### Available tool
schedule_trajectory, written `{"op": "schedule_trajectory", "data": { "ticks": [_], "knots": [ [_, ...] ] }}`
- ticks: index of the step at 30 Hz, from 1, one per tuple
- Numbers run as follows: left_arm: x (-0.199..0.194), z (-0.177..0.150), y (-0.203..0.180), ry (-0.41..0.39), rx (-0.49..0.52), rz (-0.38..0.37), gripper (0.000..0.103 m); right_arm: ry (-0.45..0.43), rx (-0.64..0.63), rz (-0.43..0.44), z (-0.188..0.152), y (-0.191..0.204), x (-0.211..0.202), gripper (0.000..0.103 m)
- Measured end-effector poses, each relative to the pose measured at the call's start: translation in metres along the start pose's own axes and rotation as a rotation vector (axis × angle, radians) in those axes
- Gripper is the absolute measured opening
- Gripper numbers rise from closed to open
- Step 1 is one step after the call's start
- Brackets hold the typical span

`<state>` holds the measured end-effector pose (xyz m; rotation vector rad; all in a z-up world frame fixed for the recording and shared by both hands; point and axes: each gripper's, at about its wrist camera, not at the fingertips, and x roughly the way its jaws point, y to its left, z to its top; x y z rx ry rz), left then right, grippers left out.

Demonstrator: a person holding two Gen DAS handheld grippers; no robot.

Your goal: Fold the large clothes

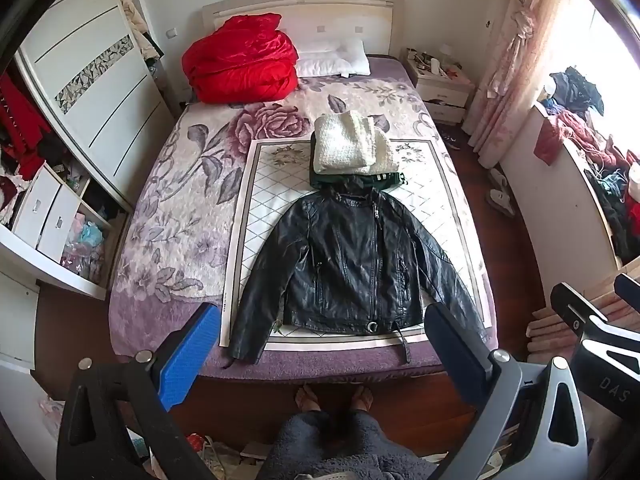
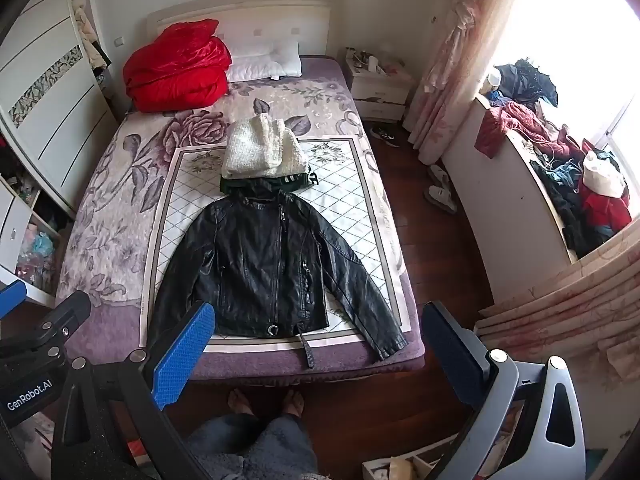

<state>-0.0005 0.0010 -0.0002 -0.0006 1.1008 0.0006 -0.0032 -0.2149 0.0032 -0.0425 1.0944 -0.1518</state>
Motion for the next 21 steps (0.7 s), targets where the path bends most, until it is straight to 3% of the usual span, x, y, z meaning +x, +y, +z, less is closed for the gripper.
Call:
{"op": "schedule_trajectory", "data": {
  "ticks": [21],
  "knots": [
    [0.0017, 0.0061, -0.0048, -0.003, 0.003, -0.002, 0.103, -0.002, -0.003, 0.0, -0.0014, -0.0036, -0.0014, 0.103]
  ]
}}
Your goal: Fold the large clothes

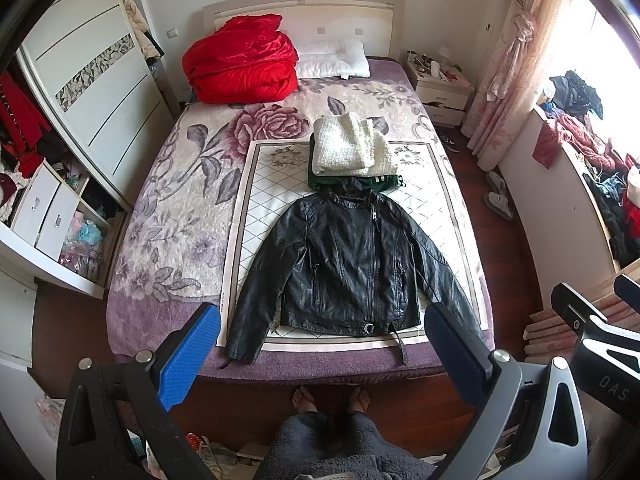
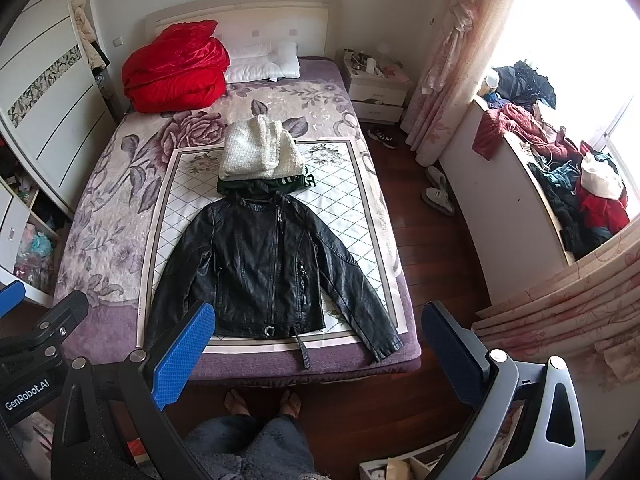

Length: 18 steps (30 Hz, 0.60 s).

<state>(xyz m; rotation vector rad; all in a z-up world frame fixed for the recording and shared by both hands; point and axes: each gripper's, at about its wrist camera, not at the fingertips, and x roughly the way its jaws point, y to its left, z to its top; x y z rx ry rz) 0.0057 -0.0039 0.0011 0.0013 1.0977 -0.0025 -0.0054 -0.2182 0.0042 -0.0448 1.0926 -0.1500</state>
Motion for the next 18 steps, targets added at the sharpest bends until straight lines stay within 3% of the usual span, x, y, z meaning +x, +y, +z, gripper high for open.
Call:
{"op": "schedule_trajectory", "data": {
  "ticks": [18],
  "knots": [
    [-0.005, 0.001, -0.002, -0.002, -0.003, -0.004, 0.103, -0.001, -0.003, -0.001, 0.002, -0.004, 0.003, 0.103]
  ]
}}
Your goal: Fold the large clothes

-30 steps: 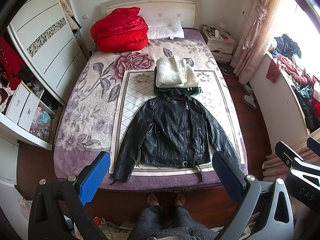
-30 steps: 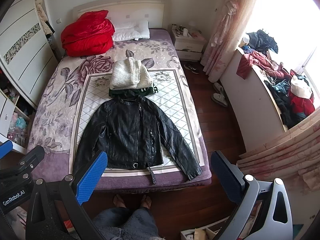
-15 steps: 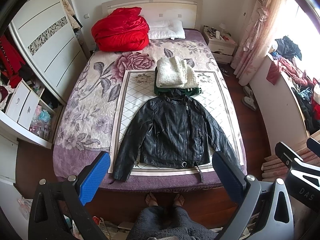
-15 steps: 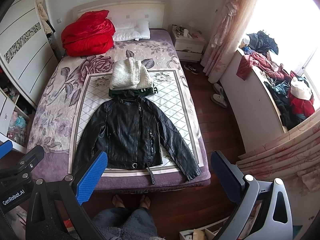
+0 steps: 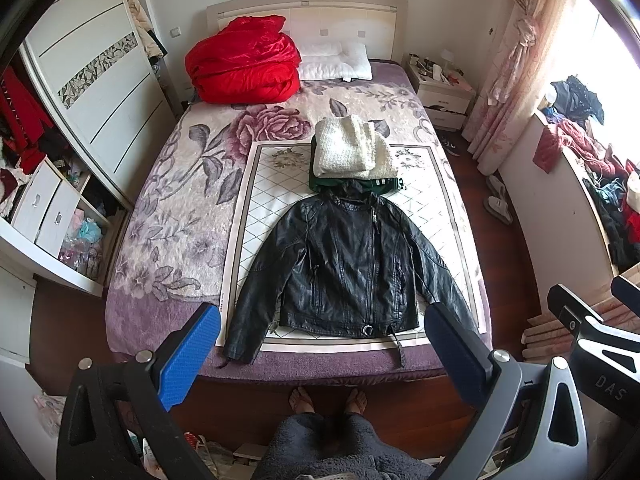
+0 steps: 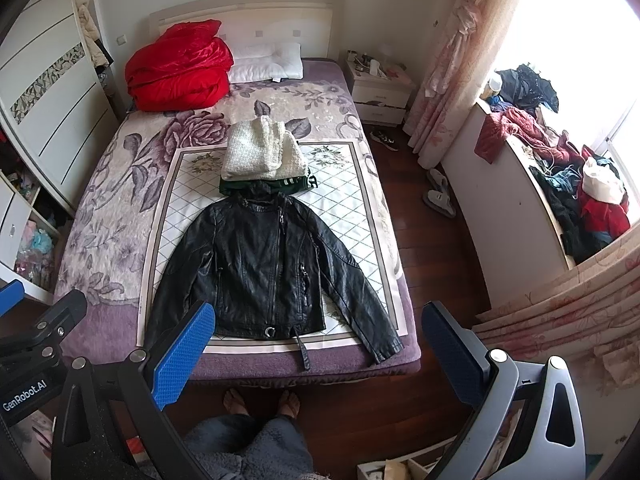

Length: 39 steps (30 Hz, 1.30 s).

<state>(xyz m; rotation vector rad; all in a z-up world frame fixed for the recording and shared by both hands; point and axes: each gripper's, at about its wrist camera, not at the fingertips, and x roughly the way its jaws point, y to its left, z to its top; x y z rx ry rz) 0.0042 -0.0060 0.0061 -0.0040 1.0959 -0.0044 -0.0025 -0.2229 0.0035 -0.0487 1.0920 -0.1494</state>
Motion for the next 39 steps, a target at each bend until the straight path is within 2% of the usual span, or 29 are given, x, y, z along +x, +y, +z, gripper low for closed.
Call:
{"op": "schedule_trajectory", "data": {
  "ticks": [20, 23, 30, 39],
  "knots": [
    [-0.005, 0.004, -0.003, -0.006, -0.007, -0.008, 0.103, -0.006, -0.001, 0.0, 0.005, 0.002, -0.003, 0.103],
    [-0.005, 0.005, -0.004, -0.005, -0.005, -0.007, 0.103, -0.011, -0.005, -0.001, 0.014, 0.008, -0.019, 0.103],
    [-0.005, 0.006, -0.007, -0.006, -0.004, -0.008, 0.103, -0.012, -0.006, 0.0, 0.015, 0.008, -0.02, 0.103],
    [0.009, 0.024, -0.006, -0.007, 0.008, -0.022, 0.103, -0.012, -0.003, -0.007, 0.018, 0.011, -0.022, 0.103]
  ]
}}
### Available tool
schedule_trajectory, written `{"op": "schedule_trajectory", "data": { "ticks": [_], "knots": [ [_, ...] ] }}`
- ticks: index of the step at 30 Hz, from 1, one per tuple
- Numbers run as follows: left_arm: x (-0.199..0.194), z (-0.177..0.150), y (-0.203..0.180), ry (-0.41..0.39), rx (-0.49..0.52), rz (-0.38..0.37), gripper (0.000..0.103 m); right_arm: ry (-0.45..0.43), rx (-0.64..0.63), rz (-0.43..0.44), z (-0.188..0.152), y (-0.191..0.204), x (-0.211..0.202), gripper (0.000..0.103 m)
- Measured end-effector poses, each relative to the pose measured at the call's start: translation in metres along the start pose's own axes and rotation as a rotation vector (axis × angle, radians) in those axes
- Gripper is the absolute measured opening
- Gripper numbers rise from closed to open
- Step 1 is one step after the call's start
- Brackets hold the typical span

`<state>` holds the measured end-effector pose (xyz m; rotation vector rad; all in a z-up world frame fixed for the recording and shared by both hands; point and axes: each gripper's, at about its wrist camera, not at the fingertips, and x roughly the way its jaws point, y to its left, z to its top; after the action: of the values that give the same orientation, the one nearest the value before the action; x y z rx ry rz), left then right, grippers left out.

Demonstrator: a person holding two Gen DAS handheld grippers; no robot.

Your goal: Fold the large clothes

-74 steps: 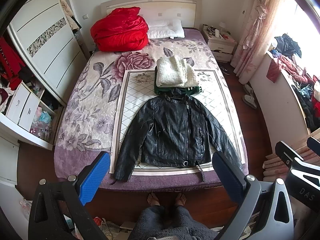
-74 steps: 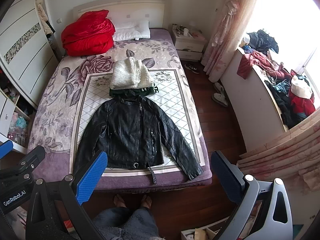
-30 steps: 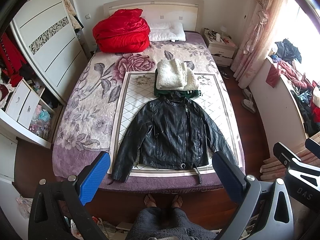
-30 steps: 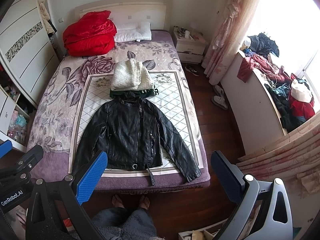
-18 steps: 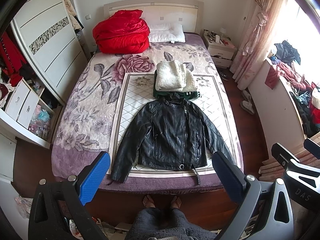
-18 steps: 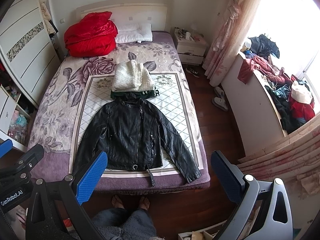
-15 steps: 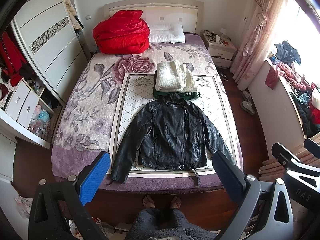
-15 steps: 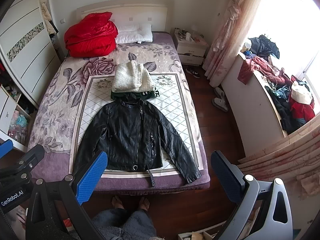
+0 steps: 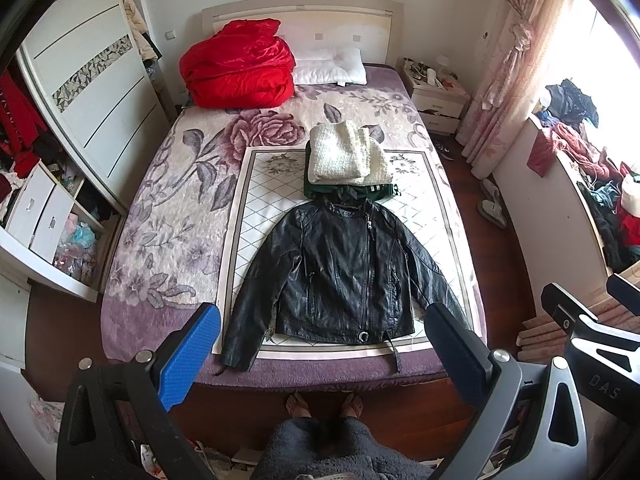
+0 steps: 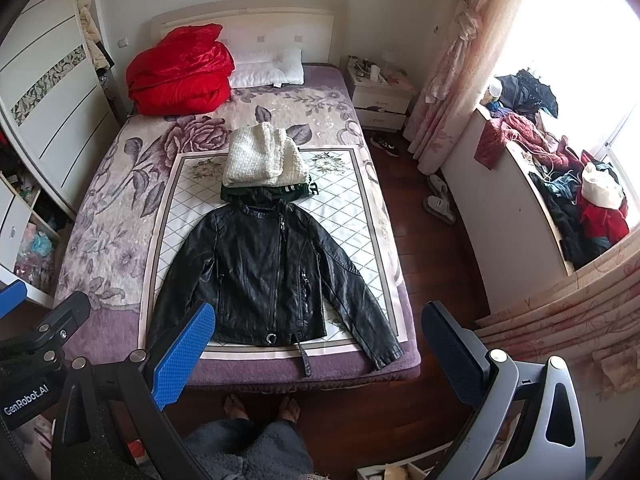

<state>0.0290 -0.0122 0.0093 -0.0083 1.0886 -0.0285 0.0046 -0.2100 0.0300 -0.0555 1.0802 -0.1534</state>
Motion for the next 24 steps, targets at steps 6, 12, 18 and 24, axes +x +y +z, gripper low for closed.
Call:
{"op": "schedule_trajectory", "data": {
  "ticks": [6, 12, 18, 24],
  "knots": [
    [0.049, 0.016, 0.012, -0.08, 0.055, 0.051, 0.103, 0.018, 0.059, -0.053, 0.017, -0.001, 0.027, 0.103],
    [0.154, 0.019, 0.015, -0.111, 0.085, 0.172, 0.103, 0.082, 0.258, -0.085, 0.0, -0.033, 0.146, 0.103],
    [0.282, 0.007, -0.007, 0.064, 0.051, 0.204, 0.103, 0.306, 0.598, 0.04, -0.075, -0.113, 0.327, 0.054],
    [0.4, -0.038, -0.032, 0.207, 0.065, 0.283, 0.103, 0.499, 1.049, 0.303, -0.206, -0.162, 0.521, 0.061]
  ]
}}
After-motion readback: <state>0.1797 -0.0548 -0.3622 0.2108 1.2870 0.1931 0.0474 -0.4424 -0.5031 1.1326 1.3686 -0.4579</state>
